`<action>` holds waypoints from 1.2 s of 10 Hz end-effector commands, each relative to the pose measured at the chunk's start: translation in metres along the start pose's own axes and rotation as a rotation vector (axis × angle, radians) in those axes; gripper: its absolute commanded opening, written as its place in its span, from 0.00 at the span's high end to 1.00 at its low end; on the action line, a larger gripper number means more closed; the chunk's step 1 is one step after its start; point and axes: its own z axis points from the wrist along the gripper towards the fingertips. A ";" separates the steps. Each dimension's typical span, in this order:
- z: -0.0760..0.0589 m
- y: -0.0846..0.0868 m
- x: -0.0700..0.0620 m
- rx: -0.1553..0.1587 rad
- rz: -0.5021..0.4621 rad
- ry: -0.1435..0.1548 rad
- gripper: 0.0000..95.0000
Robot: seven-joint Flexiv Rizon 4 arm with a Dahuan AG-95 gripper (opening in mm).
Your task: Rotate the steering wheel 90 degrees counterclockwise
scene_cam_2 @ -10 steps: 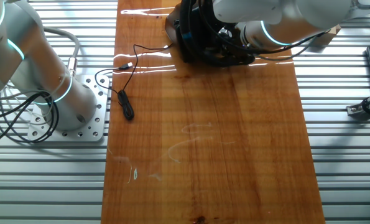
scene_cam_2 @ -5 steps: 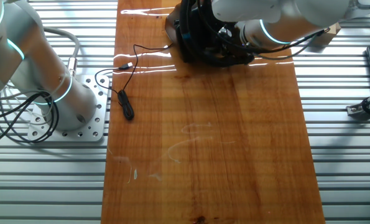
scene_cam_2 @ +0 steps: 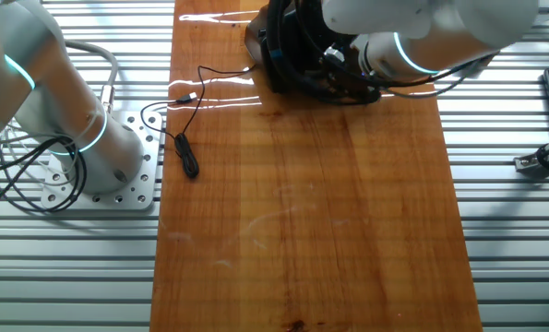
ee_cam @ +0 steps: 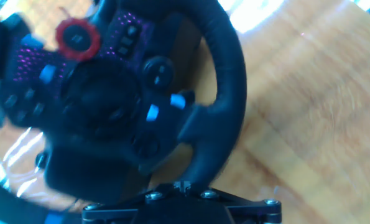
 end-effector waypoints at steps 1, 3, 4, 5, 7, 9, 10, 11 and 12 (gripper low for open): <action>-0.040 0.022 0.027 0.115 0.235 0.047 1.00; -0.063 0.054 0.059 0.378 0.432 0.035 1.00; -0.066 0.071 0.074 0.452 0.557 0.017 1.00; -0.064 0.075 0.082 0.449 0.603 -0.012 1.00; -0.061 0.079 0.091 0.432 0.697 -0.055 1.00; -0.062 0.080 0.090 0.425 0.728 -0.063 1.00; -0.064 0.083 0.090 0.412 0.740 -0.061 1.00; -0.065 0.085 0.090 0.409 0.746 -0.054 1.00; -0.066 0.087 0.090 0.409 0.746 -0.040 1.00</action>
